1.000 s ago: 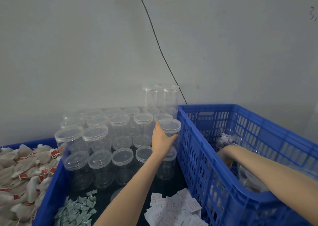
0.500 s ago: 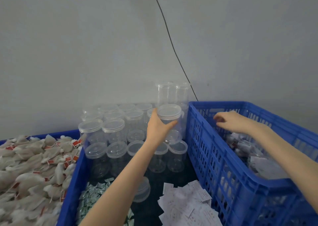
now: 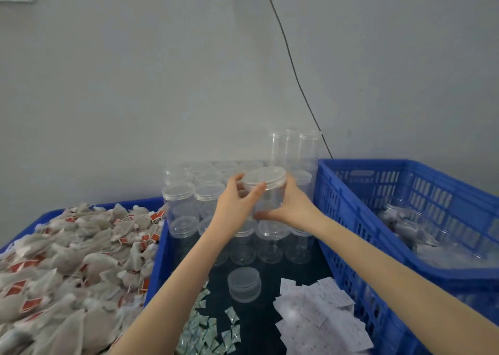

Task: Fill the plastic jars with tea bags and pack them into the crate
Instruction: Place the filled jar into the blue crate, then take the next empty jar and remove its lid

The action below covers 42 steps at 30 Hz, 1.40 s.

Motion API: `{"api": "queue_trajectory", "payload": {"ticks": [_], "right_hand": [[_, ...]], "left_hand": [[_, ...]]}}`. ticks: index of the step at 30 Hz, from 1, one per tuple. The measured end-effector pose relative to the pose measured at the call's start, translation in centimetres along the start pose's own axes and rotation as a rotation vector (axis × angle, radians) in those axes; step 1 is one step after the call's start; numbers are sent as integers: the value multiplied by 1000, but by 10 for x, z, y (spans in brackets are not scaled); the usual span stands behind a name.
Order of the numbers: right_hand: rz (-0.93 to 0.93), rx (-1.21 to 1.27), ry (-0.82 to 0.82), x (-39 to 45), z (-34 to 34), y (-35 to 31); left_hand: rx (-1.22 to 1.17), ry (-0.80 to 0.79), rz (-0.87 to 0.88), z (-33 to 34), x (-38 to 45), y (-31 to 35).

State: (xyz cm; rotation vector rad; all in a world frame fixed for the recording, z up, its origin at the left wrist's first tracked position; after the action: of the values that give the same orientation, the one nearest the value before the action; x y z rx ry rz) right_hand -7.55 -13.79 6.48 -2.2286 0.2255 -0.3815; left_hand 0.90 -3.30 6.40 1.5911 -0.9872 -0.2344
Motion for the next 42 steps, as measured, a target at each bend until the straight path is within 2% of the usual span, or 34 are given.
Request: {"api": "queue_trajectory", "payload": {"ticks": [3,5,8,10,13,17,19,21,22,24,25,26,28,30,31,34,36,38,40,42], "right_hand": [[1,132,98,-6,11,11],[-21,199,28,-8,25,15],[-121,311,-176,-11,53,8],[-115,373,-199,-11,66,12],[-107,424,-105,-12,68,22],[-83,388,-43,-14,76,34],[-31,277,36,-15,78,40],[-12,81,196,-21,75,42],[-1,148,244,-21,80,46],[60,494,225,-22,92,64],[68,627,197,-20,99,67],[139,626,201,-18,100,70],[94,510,184,-18,93,67],[74,334,209,-13,79,71],[59,349,210,-13,73,75],[-42,520,105,-17,68,72],[-106,577,-20,-19,76,63],[-133,588,-78,-21,84,54],[-145,556,-50,-20,86,46],[-66,465,106,-18,82,48]], "left_hand": [[16,-55,-12,-9,-7,-4],[38,-105,-31,-13,-9,-7],[-50,-308,-49,-5,-12,-10],[-5,-413,-52,0,-17,-11],[112,-407,-23,4,-21,-15],[114,-354,-36,7,-29,-26],[248,-231,-83,7,-31,-31],[541,96,-170,0,-41,-30],[602,228,-202,1,-49,-24],[563,346,-225,7,-57,-20],[532,339,-239,8,-56,-23],[522,296,-264,9,-52,-27],[506,144,-293,11,-42,-38],[338,-66,-249,17,-37,-46],[220,-160,-204,18,-36,-45],[71,-280,-107,4,-36,-41],[19,-352,-103,3,-37,-40],[-101,-470,-119,13,-41,-40],[-147,-471,-104,18,-42,-38],[46,-239,-111,14,-38,-39]]}}
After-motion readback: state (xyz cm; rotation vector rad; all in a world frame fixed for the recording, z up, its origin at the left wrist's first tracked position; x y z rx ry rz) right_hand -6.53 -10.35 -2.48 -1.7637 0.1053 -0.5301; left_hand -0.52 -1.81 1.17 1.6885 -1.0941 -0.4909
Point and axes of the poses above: each hand's wrist, its own x-axis towards the middle knuckle, its own z-axis out of the palm, y = z × x, the point moved 10 cm from there along x, towards the middle knuckle, and after that the axes turned 10 degrees about -y, right-handed, at the moved point
